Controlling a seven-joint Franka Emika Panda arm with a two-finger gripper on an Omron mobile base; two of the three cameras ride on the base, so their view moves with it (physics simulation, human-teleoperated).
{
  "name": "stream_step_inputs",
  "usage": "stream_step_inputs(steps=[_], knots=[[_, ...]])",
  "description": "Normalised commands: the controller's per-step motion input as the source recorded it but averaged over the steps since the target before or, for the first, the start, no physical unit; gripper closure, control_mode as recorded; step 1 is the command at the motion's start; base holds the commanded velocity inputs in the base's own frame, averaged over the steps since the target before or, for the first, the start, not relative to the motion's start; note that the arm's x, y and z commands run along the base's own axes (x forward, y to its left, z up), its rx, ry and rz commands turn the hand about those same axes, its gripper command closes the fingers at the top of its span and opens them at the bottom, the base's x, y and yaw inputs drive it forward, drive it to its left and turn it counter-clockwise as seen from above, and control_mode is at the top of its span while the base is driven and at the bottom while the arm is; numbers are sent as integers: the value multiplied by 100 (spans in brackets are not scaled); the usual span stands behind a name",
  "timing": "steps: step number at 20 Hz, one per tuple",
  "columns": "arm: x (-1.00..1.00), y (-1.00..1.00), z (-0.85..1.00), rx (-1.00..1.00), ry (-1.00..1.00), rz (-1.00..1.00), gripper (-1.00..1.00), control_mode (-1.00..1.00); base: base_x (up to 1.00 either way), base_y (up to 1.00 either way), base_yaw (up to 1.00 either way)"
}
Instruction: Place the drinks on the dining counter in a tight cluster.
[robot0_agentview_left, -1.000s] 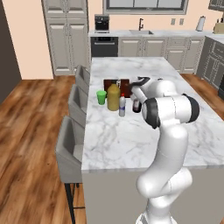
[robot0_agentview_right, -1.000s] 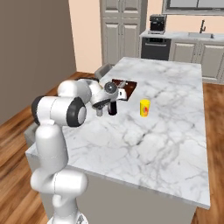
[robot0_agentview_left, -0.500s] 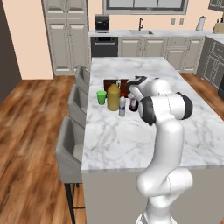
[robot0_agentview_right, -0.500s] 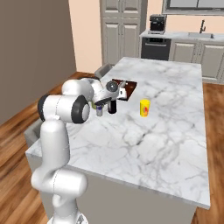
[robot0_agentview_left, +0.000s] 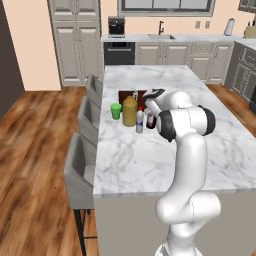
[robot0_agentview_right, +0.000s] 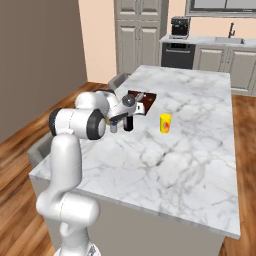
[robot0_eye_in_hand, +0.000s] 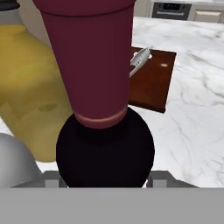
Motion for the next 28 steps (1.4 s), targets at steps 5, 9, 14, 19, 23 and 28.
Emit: stream_step_inputs(steps=[5,9,14,19,23,28], knots=[[5,3,-23,0,0,0,100,-100,0,0,0],[9,6,-16,0,0,0,100,-100,0,0,0],[14,8,-12,0,0,0,100,-100,0,0,0],[9,11,-19,0,-2,0,100,-100,0,0,0],[0,8,-30,0,0,0,100,-100,0,0,0],[0,12,-32,0,0,0,-100,-100,0,0,0]])
